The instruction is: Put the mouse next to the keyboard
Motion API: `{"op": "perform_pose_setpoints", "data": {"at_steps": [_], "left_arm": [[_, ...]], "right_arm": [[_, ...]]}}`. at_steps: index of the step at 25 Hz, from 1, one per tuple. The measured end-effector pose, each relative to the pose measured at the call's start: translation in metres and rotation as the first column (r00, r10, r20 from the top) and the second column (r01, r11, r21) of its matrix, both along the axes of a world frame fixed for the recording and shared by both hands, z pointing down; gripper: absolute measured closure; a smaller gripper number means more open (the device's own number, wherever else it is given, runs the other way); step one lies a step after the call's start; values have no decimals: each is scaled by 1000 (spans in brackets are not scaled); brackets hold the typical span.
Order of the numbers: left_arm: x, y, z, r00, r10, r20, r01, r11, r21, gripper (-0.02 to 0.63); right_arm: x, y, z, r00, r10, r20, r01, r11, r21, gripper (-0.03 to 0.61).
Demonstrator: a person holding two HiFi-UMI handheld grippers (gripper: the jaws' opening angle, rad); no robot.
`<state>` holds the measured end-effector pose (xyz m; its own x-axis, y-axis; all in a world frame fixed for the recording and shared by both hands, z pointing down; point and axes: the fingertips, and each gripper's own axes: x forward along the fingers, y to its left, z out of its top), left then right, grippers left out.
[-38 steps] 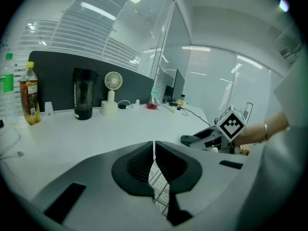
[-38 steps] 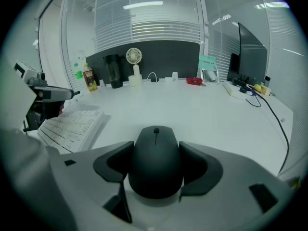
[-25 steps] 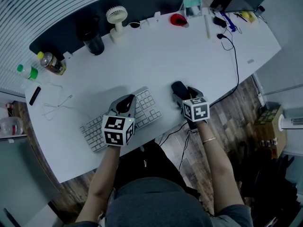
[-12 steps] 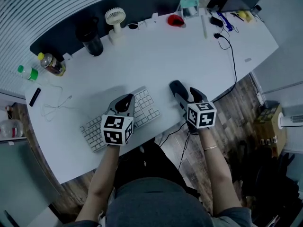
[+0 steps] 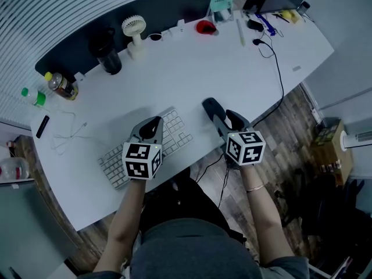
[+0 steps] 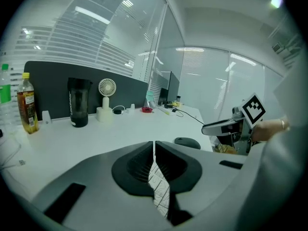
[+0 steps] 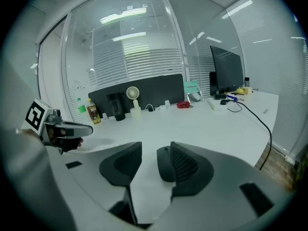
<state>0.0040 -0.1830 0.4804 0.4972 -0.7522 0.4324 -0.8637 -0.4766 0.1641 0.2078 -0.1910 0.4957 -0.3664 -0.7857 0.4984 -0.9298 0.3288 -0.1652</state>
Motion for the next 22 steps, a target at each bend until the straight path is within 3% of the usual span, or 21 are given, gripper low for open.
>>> {"op": "perform_pose_setpoints", "data": {"at_steps": [13,22], "left_arm": [[1,11,-8,1000,19,-1,-19,1000,20,584],[2,19,-10,999,38,2,-38,999,26,584]], "right_arm": [[-16,39,-15,999,9,44,-10,1000,12,440],[-22,56,-22,998,36,59,-38,999,23,514]]}}
